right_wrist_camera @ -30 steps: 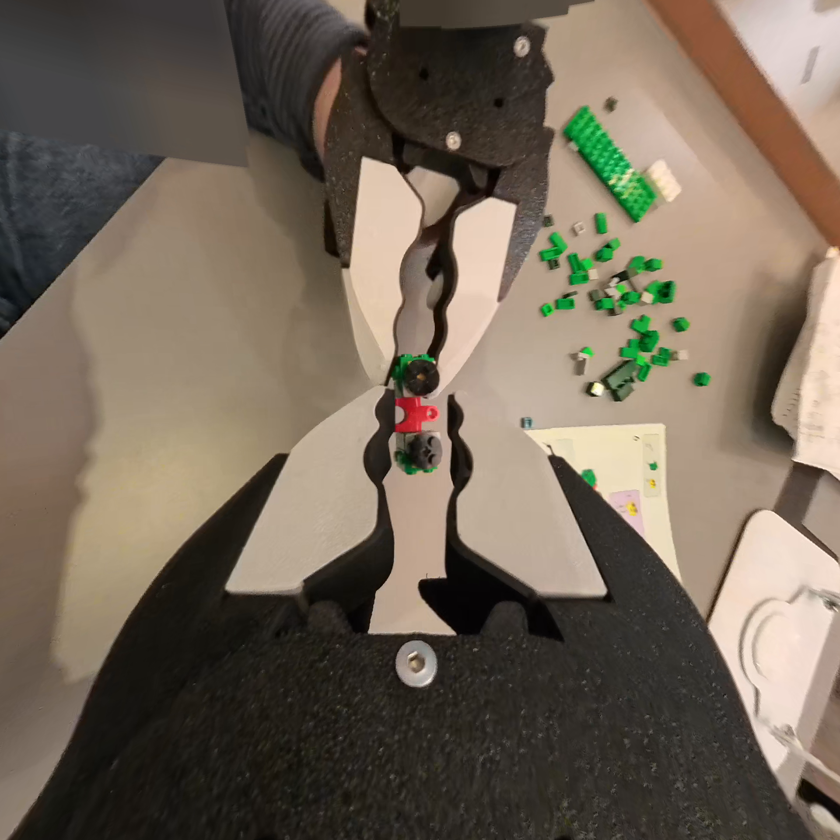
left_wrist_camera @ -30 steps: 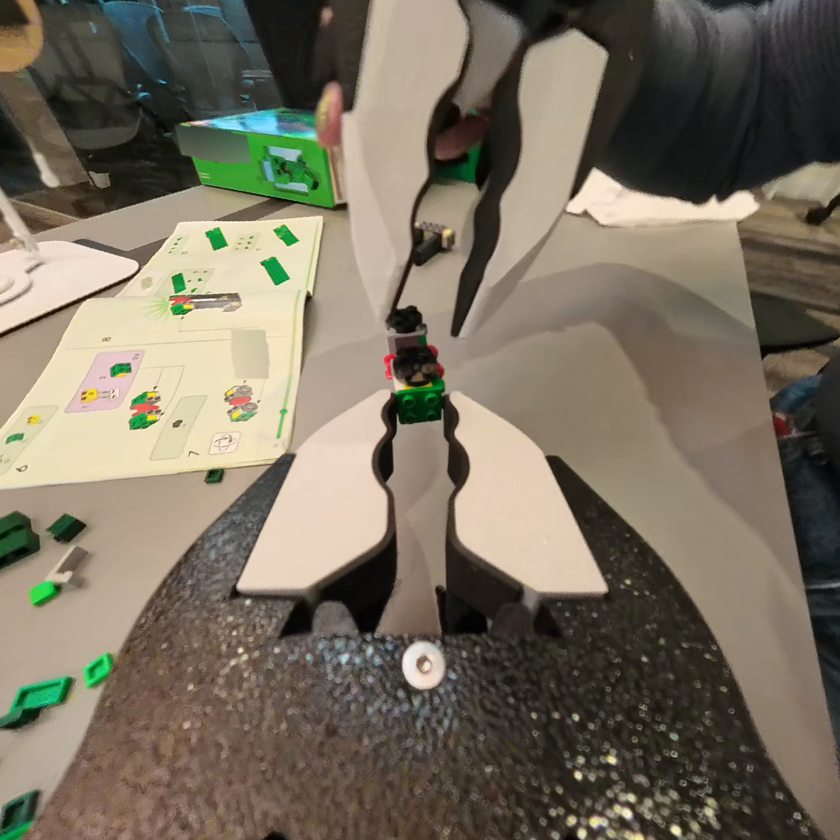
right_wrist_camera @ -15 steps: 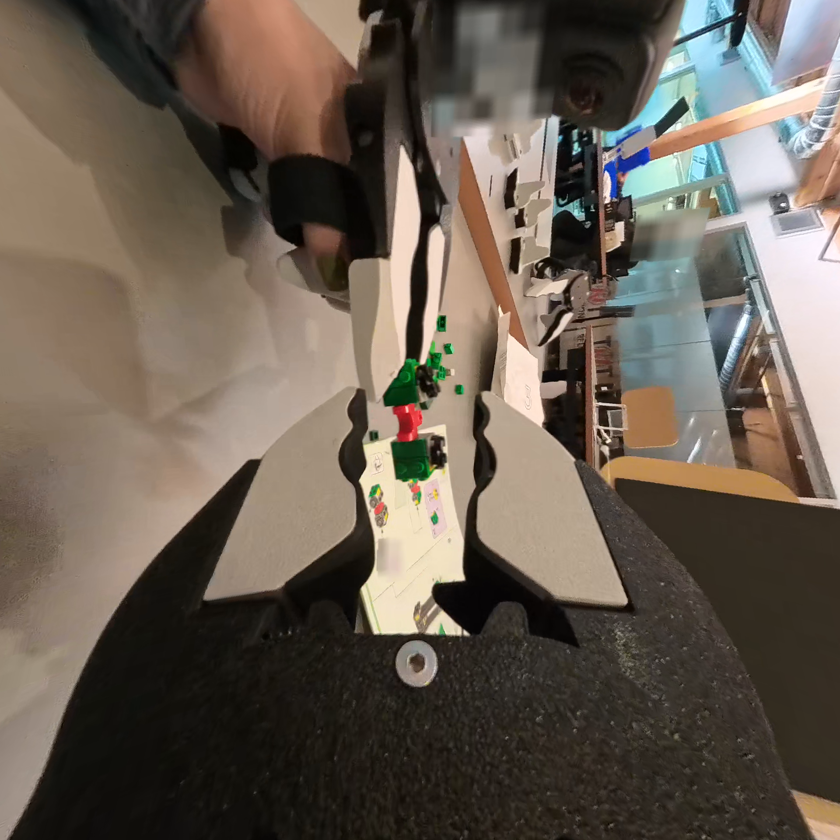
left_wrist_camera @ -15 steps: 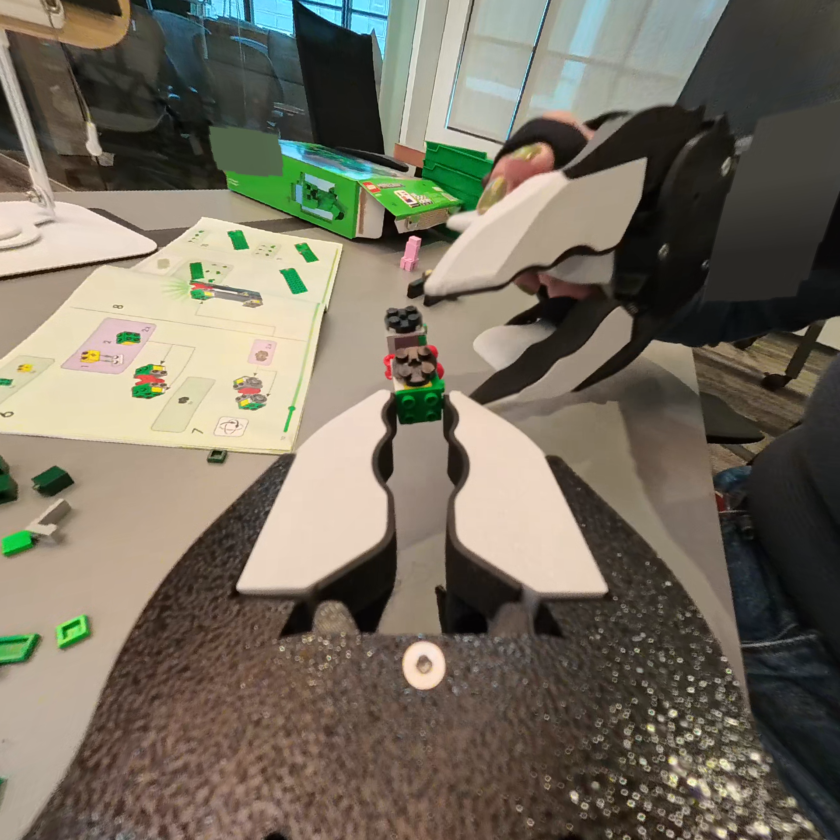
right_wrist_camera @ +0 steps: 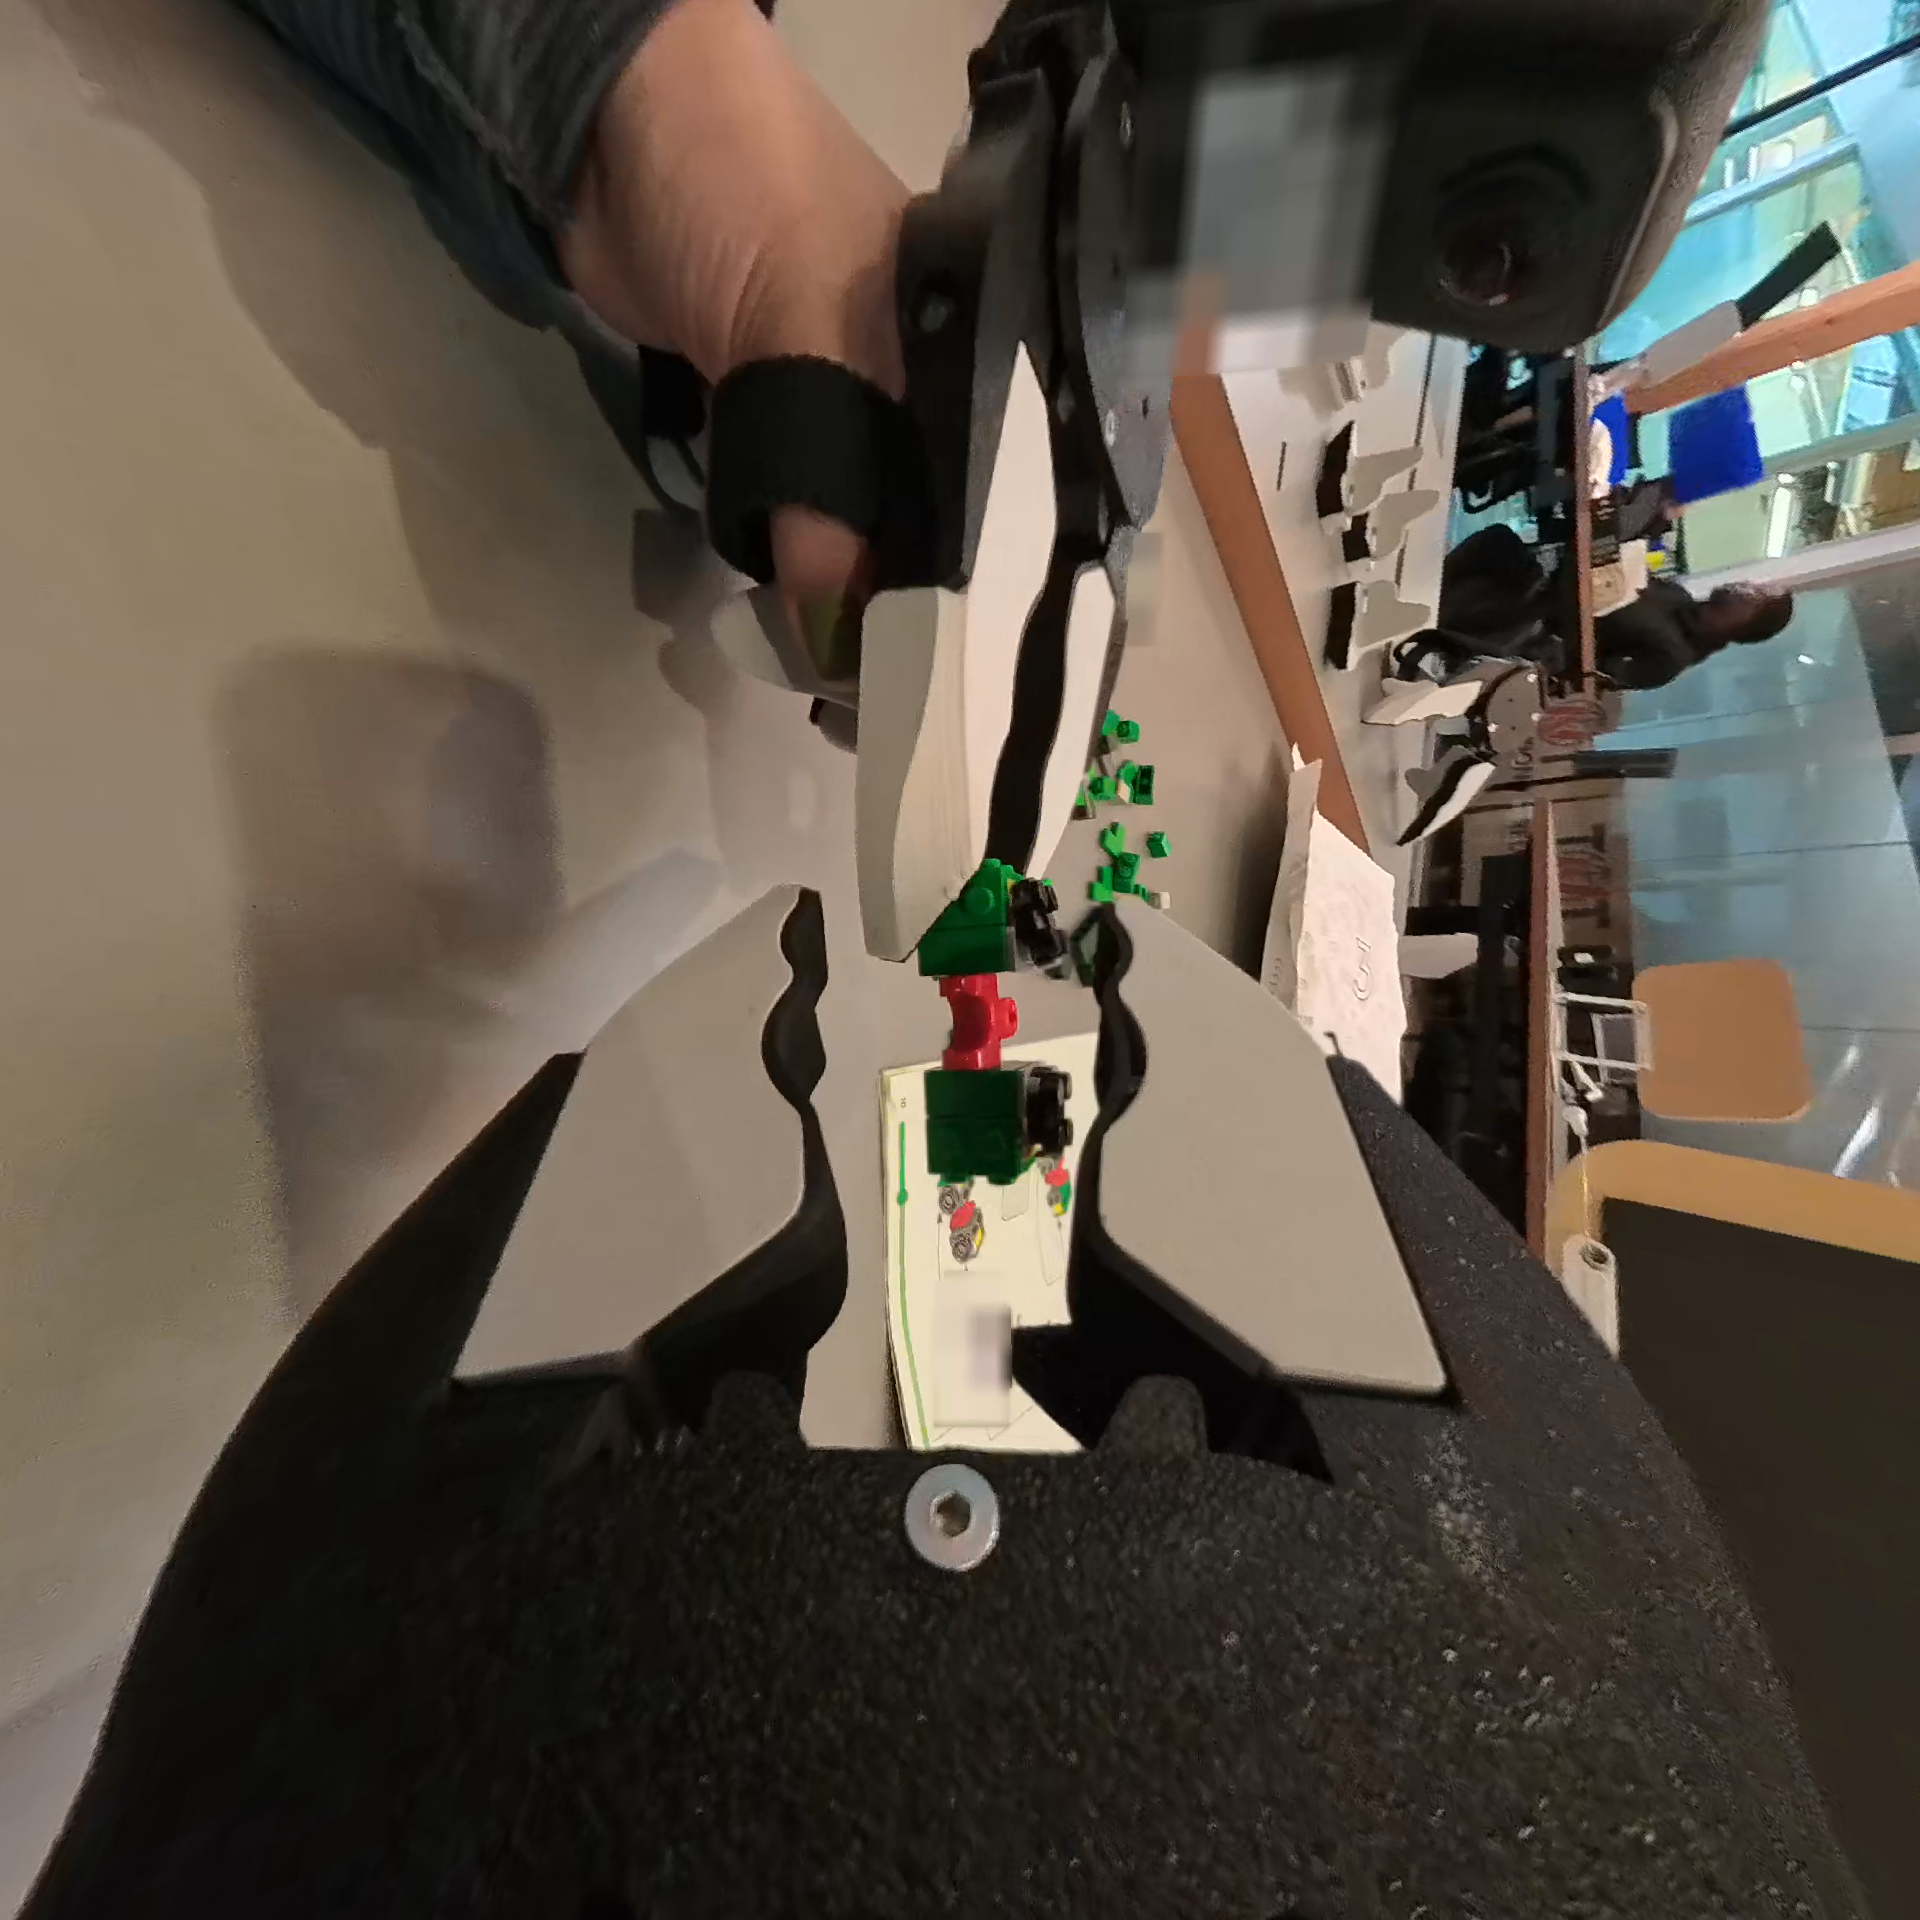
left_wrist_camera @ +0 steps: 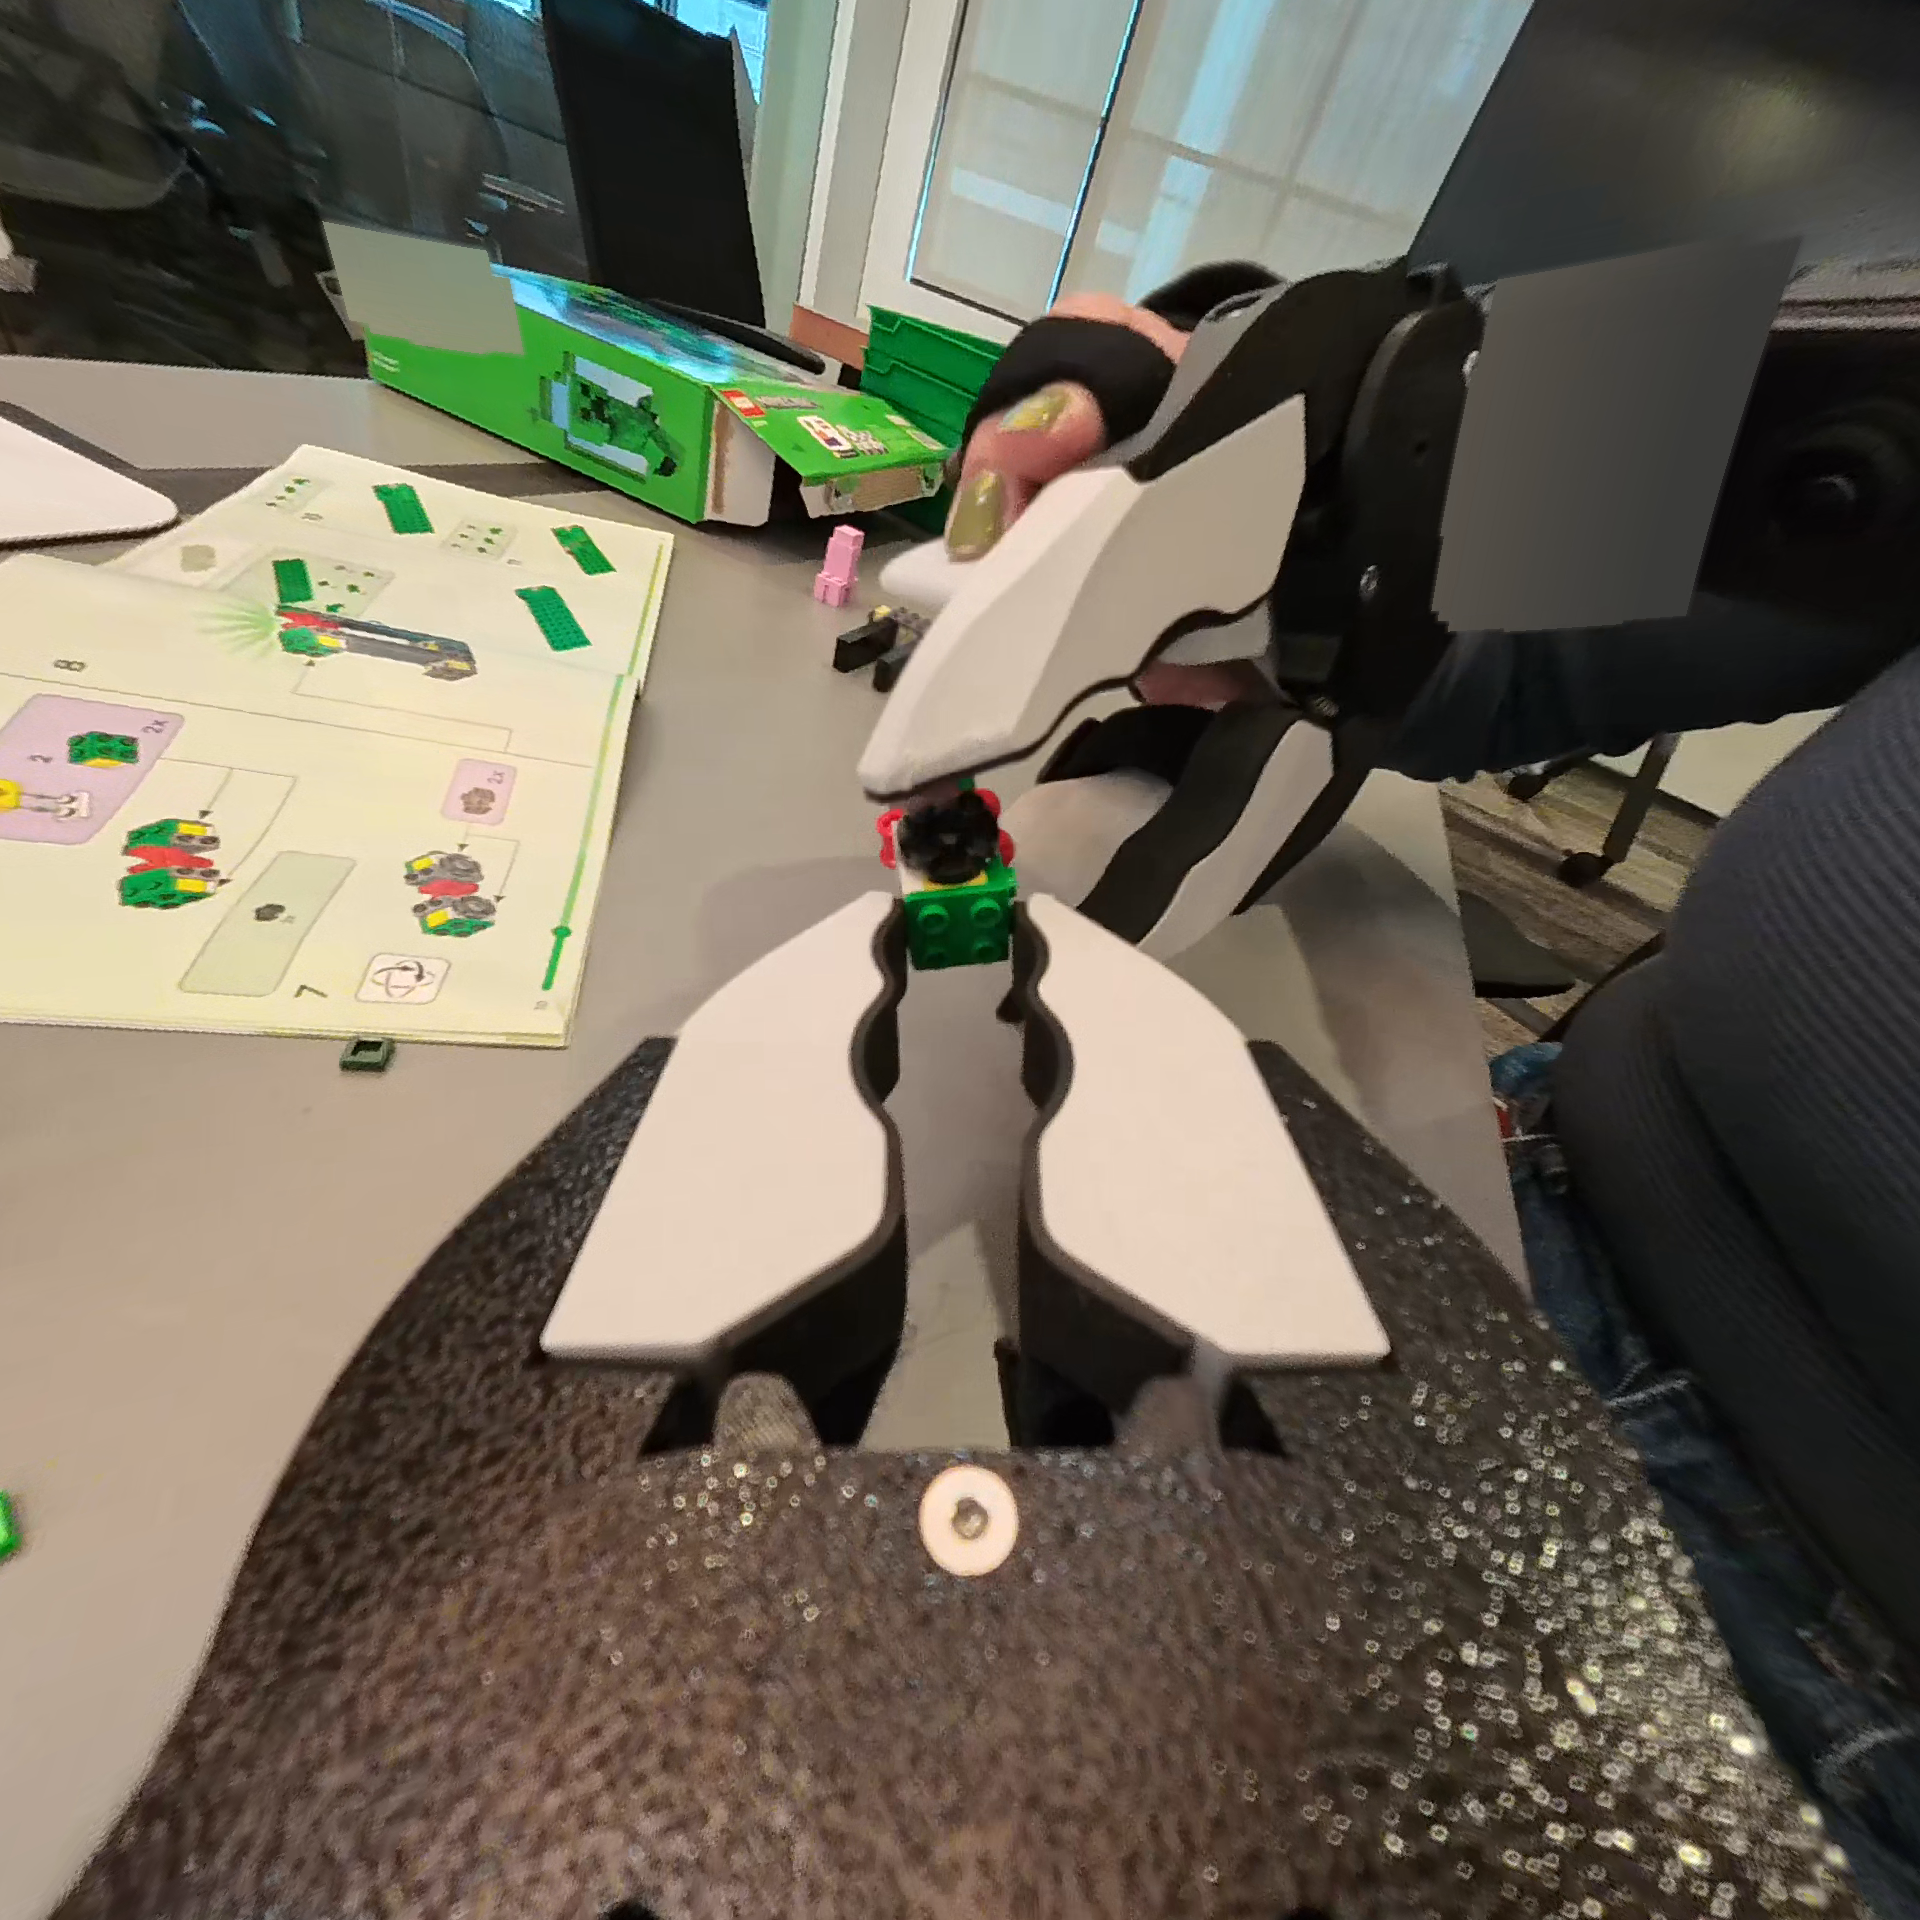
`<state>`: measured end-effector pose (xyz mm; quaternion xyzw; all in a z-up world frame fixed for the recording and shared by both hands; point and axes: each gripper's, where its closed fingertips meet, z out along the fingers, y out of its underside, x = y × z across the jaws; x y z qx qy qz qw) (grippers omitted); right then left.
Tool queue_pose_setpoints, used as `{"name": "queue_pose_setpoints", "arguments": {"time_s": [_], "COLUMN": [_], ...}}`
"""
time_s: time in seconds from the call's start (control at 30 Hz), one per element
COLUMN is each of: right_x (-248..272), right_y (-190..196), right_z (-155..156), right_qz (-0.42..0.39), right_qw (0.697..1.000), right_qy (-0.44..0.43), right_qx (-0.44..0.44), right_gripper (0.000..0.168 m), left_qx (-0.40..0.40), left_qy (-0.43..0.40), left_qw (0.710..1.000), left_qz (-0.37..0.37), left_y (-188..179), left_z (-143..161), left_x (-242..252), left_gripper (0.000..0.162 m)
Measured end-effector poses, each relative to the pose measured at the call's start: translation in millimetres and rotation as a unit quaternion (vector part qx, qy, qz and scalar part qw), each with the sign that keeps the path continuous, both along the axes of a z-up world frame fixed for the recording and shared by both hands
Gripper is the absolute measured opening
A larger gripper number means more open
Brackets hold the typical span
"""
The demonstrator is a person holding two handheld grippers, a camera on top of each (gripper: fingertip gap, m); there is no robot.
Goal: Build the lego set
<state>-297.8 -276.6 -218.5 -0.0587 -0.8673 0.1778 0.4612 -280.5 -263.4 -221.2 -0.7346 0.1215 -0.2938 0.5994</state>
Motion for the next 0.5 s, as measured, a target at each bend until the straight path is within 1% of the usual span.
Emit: {"name": "queue_pose_setpoints", "arguments": {"time_s": [0.03, 0.2, 0.33, 0.5], "right_x": [-0.6, 1.2, 2.2, 4.4], "right_y": [0.0, -2.1, -3.0, -6.1], "right_z": [0.3, 1.6, 2.5, 7.2], "right_qz": [0.001, 0.015, 0.014, 0.010], "right_qw": [1.000, 1.000, 0.999, 0.997], "right_qy": [-0.001, -0.012, -0.019, -0.034], "right_qx": [-0.001, -0.011, -0.024, -0.069], "right_gripper": [0.048, 0.037, 0.037, 0.037], "left_qx": [-0.001, 0.002, 0.001, 0.006], "left_qy": [-0.003, -0.018, -0.032, -0.070], "left_qw": [1.000, 1.000, 0.999, 0.996], "left_qz": [-0.004, -0.018, -0.027, -0.049], "left_y": [-0.4, -2.3, -3.5, -6.5], "left_z": [0.1, 2.6, 3.9, 9.4], "left_x": [0.9, 3.5, 4.8, 7.4], "left_gripper": [0.019, 0.019, 0.019, 0.019]}}
